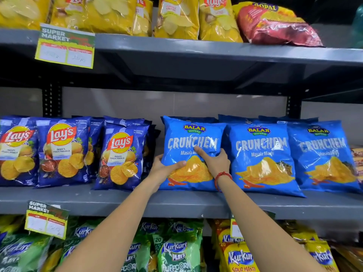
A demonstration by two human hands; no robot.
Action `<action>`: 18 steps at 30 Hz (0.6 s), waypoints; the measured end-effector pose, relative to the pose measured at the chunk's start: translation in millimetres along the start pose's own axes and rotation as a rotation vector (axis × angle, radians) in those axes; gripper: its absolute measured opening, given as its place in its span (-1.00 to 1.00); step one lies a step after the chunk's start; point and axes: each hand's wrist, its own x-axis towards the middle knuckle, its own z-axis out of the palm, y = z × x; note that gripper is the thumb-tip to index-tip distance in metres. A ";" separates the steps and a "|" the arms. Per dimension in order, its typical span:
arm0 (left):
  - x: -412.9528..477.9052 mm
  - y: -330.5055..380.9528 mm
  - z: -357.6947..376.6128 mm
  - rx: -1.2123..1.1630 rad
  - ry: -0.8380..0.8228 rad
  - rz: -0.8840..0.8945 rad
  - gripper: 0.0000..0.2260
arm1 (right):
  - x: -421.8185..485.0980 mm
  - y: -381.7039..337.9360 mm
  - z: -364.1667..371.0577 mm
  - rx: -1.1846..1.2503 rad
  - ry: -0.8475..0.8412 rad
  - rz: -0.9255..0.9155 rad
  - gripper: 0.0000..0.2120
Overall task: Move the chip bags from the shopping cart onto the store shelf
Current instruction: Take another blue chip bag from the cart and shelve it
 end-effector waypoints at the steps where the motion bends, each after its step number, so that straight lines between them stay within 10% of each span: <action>1: 0.4 -0.5 0.5 0.001 0.001 -0.003 -0.23 | -1.0 0.0 0.0 -0.017 0.003 0.011 -0.31; 11: -18.1 -5.6 -2.6 0.360 0.125 0.213 -0.26 | -17.0 -2.5 3.7 -0.150 0.068 -0.050 -0.11; 18: -66.3 -10.1 -52.7 0.583 0.177 0.568 -0.49 | -51.4 -18.6 23.2 -0.424 0.297 -0.429 -0.36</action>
